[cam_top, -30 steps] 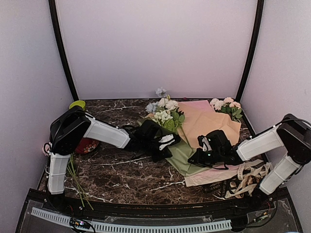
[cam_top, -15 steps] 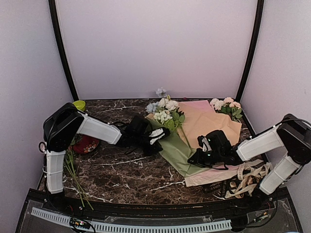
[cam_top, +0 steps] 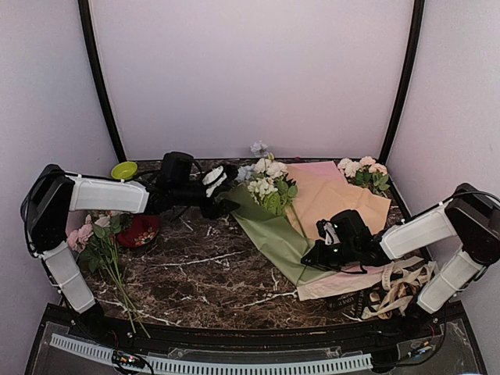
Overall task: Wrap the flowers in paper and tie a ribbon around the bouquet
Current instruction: Adjust the two-thirds folded wrapping paper at the center of the board.
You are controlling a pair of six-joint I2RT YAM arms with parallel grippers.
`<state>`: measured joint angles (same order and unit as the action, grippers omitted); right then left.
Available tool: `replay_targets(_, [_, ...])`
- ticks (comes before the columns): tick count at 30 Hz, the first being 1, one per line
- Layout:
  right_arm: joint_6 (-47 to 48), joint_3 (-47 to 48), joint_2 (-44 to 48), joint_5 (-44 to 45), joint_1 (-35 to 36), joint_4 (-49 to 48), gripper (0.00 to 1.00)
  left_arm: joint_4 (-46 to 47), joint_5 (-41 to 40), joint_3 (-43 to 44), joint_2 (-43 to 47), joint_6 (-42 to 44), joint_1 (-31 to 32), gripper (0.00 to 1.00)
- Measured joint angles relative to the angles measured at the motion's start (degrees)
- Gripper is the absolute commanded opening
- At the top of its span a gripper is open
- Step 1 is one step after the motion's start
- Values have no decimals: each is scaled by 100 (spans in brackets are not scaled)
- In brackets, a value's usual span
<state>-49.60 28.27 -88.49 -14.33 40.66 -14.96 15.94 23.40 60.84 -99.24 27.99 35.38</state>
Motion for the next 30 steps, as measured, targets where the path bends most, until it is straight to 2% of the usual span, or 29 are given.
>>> replay_targets(5, [2, 39, 0, -20, 13, 70, 0, -79, 133, 74, -20, 529, -319, 79])
replay_targets(9, [4, 98, -2, -31, 22, 181, 0, -317, 481, 509, -236, 975, -297, 78])
replay_targets(11, [4, 109, -2, -31, 22, 210, 0, -422, 726, 776, -411, 1156, -295, 73])
replay_targets(12, [7, 116, -2, -31, 22, 223, 0, -494, 848, 885, -492, 1231, -295, 67])
replay_targets(16, [7, 142, -2, -39, 24, 278, 0, -833, 1222, 1255, -769, 1473, -295, 15])
replay_targets(18, [4, 144, -2, -37, 26, 295, 0, -973, 1325, 1355, -839, 1550, -297, 1])
replay_targets(23, [9, 149, 0, -37, 39, 323, 0, -1178, 1521, 1537, -866, 1493, -297, 0])
replay_targets(30, [44, 153, 96, -35, 149, 396, 0, -949, 1303, 1989, -1154, 586, -262, 0])
